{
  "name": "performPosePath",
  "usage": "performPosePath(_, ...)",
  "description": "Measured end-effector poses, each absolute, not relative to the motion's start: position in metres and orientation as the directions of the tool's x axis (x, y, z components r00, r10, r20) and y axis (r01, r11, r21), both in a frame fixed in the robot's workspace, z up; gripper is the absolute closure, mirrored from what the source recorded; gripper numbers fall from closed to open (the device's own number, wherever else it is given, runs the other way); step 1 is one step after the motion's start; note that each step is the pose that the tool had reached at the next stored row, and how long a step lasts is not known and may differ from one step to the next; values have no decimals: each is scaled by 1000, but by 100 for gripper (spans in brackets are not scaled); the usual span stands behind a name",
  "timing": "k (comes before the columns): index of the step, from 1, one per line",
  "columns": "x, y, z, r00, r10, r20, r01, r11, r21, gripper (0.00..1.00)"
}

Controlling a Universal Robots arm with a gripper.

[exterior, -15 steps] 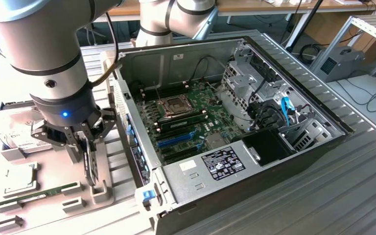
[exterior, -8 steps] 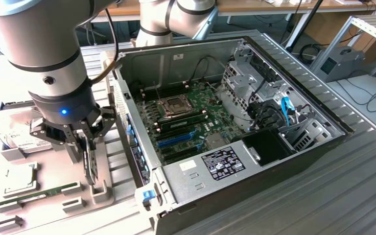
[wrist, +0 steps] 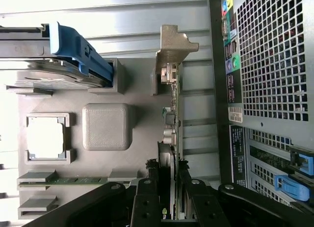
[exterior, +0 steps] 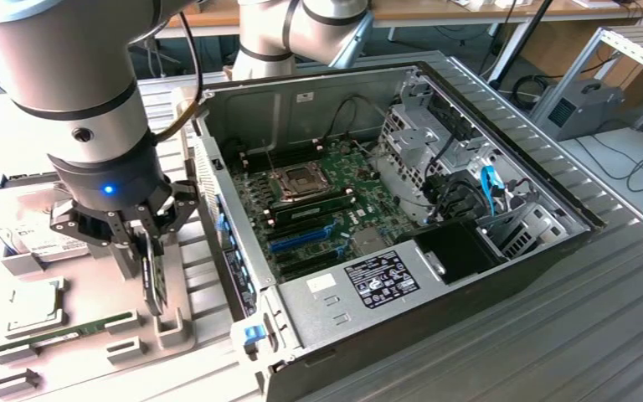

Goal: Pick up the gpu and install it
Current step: 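Pick up the gpu and move the gpu toward the slot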

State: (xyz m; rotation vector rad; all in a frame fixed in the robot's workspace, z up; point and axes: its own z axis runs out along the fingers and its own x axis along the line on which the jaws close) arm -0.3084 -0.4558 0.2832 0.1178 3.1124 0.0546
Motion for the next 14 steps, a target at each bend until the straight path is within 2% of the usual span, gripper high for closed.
performPosePath(14,-308,-456,290,-997,76,-25,75,997,36,74)
